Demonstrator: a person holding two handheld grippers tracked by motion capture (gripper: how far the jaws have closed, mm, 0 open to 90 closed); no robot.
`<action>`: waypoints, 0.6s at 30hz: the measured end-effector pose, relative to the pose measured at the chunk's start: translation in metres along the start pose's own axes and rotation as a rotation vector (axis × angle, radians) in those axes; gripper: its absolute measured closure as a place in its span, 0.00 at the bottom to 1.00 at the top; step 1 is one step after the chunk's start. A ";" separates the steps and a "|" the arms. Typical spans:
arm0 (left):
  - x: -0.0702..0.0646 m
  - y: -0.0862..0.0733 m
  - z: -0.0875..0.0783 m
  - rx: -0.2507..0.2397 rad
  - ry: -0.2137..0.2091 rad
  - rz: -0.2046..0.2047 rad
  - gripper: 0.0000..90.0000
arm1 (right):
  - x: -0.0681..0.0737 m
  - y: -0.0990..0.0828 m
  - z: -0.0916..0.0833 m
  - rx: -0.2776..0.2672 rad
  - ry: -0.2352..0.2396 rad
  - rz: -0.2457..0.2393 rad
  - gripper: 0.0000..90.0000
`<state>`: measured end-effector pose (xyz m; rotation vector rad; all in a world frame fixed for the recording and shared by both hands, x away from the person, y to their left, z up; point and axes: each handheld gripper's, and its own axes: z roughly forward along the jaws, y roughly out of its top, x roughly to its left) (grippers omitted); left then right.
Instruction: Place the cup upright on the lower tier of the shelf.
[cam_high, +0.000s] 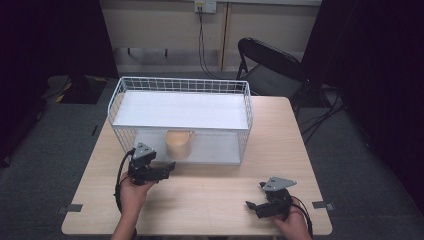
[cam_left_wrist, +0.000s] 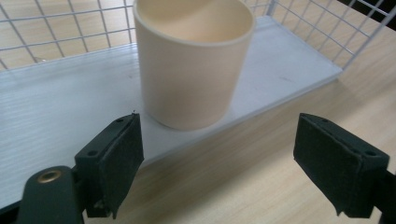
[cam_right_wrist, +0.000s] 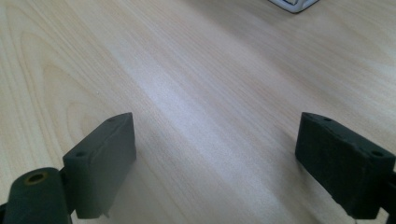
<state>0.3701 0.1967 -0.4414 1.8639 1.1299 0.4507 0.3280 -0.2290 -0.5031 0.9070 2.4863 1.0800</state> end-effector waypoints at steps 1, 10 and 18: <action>0.000 -0.001 0.000 0.000 0.002 0.001 0.17 | 0.000 0.000 0.000 0.000 0.000 0.000 0.13; 0.005 -0.010 -0.007 0.007 -0.022 0.017 0.18 | 0.000 0.000 0.000 0.000 -0.002 0.001 0.13; 0.014 -0.015 -0.019 -0.002 -0.041 0.009 0.17 | 0.000 0.000 0.000 -0.001 -0.002 0.002 0.13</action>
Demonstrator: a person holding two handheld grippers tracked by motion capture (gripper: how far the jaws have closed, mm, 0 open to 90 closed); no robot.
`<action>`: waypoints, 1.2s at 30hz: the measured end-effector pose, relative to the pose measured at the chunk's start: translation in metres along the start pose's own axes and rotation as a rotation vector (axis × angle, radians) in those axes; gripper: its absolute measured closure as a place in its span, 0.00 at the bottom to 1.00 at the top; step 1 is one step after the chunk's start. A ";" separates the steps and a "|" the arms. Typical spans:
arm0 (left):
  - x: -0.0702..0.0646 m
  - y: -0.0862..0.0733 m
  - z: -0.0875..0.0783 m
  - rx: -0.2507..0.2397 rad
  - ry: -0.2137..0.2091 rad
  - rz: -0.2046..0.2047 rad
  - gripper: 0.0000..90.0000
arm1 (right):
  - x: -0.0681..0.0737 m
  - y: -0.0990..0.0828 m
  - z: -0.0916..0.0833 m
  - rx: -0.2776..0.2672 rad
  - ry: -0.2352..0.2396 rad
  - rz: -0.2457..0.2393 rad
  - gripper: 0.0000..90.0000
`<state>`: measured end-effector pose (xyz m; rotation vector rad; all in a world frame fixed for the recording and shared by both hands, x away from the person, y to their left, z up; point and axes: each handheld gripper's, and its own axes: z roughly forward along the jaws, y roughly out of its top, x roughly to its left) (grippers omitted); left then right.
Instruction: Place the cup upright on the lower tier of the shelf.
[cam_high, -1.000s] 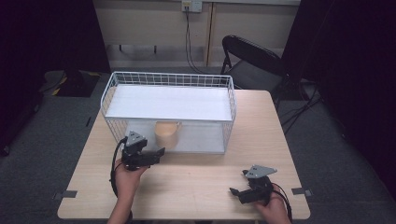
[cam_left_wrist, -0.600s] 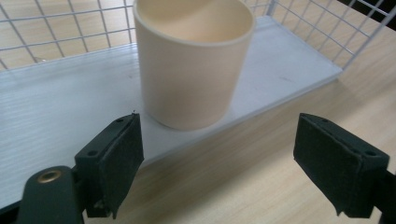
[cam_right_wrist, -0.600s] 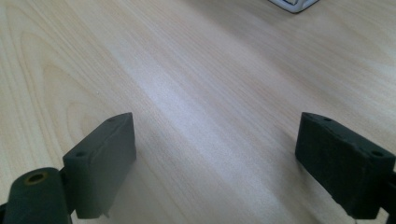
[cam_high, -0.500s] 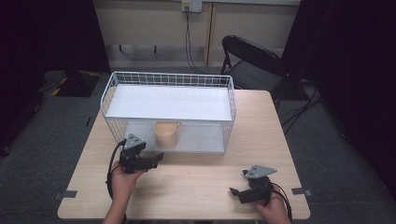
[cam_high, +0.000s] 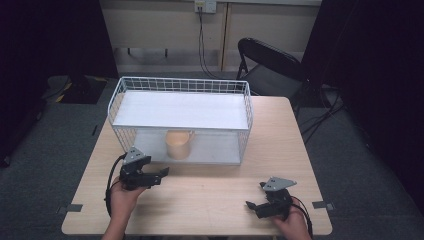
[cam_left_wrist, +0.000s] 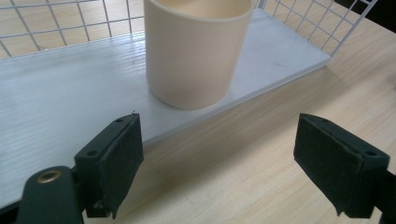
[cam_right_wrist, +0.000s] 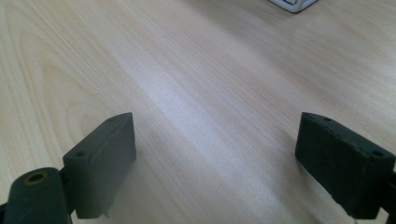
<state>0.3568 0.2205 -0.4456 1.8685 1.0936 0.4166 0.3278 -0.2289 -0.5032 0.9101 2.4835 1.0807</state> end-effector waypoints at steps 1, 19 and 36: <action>0.001 -0.001 -0.001 0.006 0.004 0.007 0.17 | 0.000 0.000 0.000 0.000 0.000 0.000 0.13; 0.015 -0.020 -0.012 0.010 -0.041 -0.027 0.17 | 0.000 0.000 0.000 0.000 0.000 0.000 0.13; 0.036 -0.036 -0.028 0.015 0.009 -0.034 0.18 | 0.000 0.000 0.000 0.000 -0.002 0.001 0.13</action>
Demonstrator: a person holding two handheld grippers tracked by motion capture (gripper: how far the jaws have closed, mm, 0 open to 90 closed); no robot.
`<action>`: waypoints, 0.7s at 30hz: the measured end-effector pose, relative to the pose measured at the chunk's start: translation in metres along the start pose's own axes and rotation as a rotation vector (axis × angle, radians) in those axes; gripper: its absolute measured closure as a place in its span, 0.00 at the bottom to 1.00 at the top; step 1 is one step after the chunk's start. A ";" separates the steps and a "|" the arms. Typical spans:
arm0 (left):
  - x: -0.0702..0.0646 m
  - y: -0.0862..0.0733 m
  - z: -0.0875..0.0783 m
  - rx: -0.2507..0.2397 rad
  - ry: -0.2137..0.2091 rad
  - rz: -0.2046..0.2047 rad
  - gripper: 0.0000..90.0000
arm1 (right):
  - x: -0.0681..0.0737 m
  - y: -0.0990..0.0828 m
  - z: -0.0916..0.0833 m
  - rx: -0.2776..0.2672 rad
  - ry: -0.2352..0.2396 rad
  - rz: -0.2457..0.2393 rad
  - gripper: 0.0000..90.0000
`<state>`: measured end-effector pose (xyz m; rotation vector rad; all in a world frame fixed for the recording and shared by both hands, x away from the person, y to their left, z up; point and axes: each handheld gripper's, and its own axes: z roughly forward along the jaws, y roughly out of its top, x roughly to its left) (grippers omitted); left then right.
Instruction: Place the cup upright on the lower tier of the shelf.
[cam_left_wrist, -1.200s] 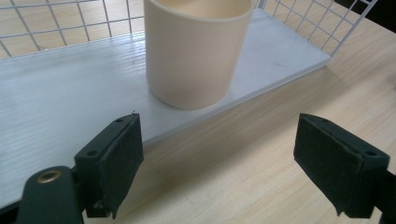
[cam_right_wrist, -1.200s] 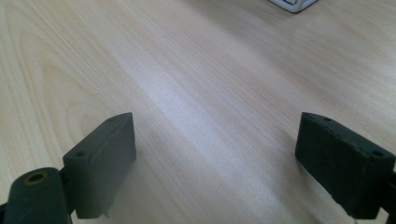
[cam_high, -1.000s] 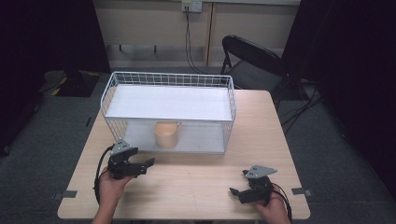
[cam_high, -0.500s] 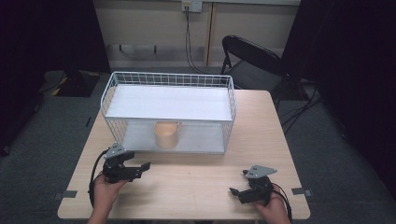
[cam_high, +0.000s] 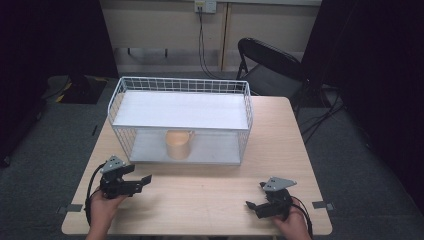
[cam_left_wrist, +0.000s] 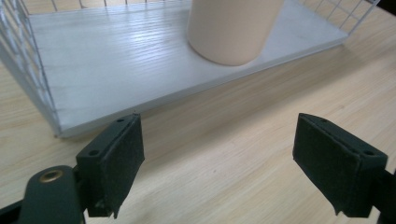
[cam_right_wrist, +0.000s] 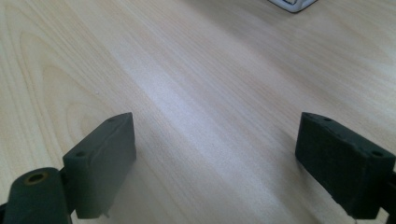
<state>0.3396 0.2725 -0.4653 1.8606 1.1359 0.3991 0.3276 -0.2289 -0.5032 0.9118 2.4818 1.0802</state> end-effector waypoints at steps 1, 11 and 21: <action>0.001 -0.001 0.000 0.002 0.003 0.003 0.18 | 0.000 0.000 0.000 0.000 0.000 0.000 0.13; 0.010 -0.011 -0.003 0.018 0.029 0.030 0.18 | 0.000 0.000 0.000 0.000 0.000 0.000 0.13; 0.018 -0.020 -0.004 0.049 0.055 0.054 0.19 | 0.000 0.000 0.000 0.000 -0.001 0.001 0.13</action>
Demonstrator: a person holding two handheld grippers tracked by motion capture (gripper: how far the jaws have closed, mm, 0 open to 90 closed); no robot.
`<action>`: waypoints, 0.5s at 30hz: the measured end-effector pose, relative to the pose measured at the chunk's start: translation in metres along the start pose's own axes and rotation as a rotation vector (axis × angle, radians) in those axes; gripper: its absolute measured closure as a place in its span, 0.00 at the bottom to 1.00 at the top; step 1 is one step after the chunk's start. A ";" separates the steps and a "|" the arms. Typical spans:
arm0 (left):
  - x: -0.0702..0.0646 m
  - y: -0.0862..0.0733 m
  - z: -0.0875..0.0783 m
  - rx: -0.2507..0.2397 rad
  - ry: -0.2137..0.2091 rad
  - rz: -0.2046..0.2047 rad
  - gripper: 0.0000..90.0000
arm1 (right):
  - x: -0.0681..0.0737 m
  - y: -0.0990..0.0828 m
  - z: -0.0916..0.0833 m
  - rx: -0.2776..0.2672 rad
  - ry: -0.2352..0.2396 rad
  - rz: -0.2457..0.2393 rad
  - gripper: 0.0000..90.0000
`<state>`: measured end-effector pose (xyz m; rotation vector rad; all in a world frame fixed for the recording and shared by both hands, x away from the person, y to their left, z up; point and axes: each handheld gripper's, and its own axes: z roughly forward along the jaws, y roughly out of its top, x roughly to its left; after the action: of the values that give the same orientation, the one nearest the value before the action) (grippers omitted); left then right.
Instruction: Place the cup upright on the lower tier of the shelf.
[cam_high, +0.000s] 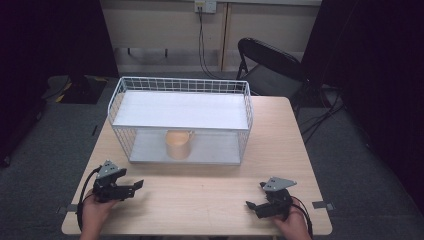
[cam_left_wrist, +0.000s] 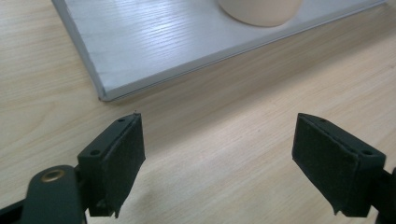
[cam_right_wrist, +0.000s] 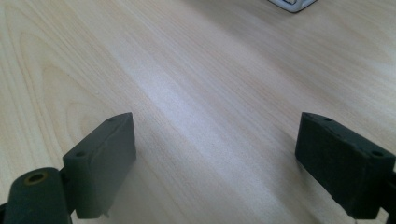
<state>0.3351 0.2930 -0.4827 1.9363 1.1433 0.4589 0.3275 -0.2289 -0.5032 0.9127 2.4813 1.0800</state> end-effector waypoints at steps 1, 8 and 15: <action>0.001 -0.001 0.000 -0.001 0.003 -0.002 0.19 | 0.000 0.000 0.000 0.000 0.000 0.000 0.13; 0.004 -0.006 0.000 0.011 0.019 0.004 0.19 | 0.000 0.000 0.000 0.000 0.000 0.000 0.13; 0.005 -0.010 0.001 0.027 0.033 0.018 0.19 | 0.000 0.000 0.000 0.000 0.000 0.000 0.13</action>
<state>0.3325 0.2993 -0.4915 1.9709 1.1595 0.4890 0.3275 -0.2289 -0.5032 0.9128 2.4814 1.0801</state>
